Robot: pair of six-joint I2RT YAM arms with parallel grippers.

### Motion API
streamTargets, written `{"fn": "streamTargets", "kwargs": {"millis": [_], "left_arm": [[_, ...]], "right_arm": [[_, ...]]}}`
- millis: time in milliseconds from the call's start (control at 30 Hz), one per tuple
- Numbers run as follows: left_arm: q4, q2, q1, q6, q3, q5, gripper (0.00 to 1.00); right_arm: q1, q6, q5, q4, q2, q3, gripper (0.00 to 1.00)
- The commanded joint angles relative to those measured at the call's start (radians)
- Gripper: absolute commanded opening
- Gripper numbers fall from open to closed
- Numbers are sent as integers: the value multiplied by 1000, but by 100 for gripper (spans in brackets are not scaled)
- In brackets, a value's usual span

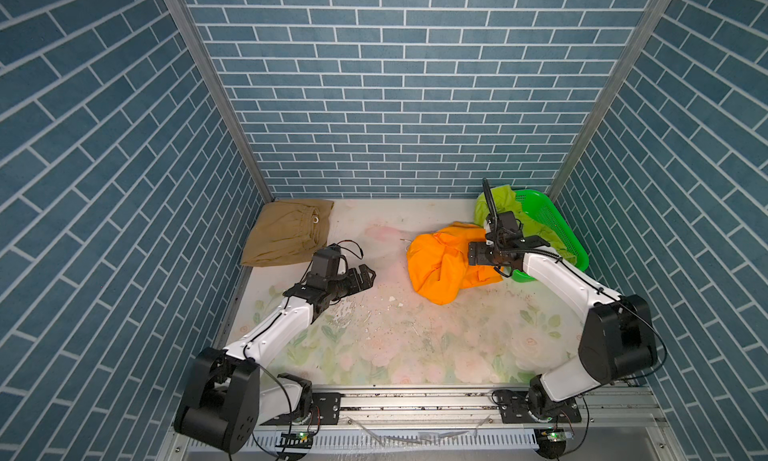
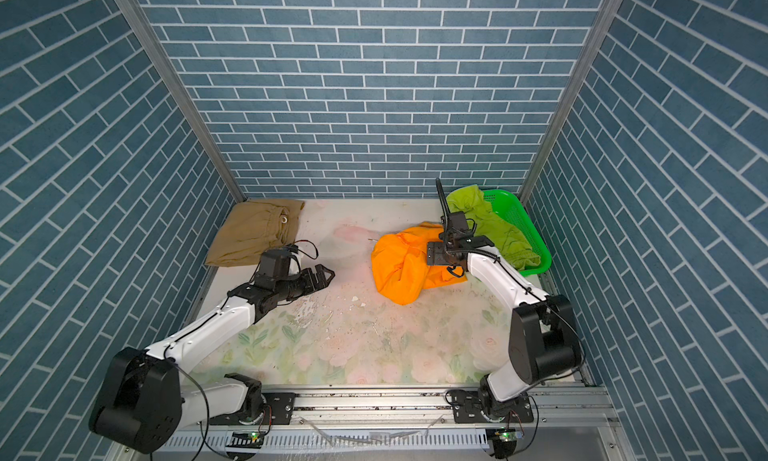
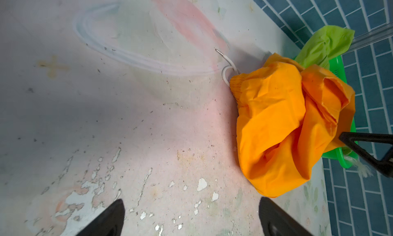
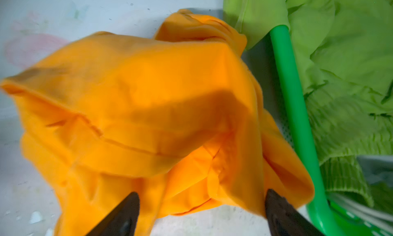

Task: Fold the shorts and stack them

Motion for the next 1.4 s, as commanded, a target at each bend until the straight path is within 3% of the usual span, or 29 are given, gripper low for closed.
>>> {"fn": "streamTargets", "kwargs": {"millis": [0,267,333,367,400,433,533,567,800,967,1133,1367], "left_arm": [[52,45,-25,-9,58,-10,100],[53,109,-110,-14,128,-38,100],[52,114,-130,-16,132,-45,100],[51,119,-139,-18,132,-46,100],[50,124,-146,-18,132,-46,100],[49,127,-153,-19,132,-45,100],[53,113,-156,-31,122,-45,100],[53,99,-156,-32,115,-53,100],[12,-42,-157,-5,119,-122,100],[11,-64,-176,2,149,-104,99],[42,-33,-218,-12,146,-115,100],[209,147,-371,-42,156,-131,100]], "right_arm": [[66,50,-4,26,-44,-29,99],[123,101,-45,107,141,4,98],[123,100,-44,116,203,47,89],[123,100,-54,113,232,71,81],[123,101,-73,108,262,103,66],[125,107,-100,105,282,140,44],[167,112,-127,82,293,255,3],[182,107,-134,63,295,302,0],[252,69,-224,-64,245,679,0],[185,41,-160,-117,195,838,0],[-15,107,-192,-98,179,691,0],[-61,174,-279,53,166,378,0]]}}
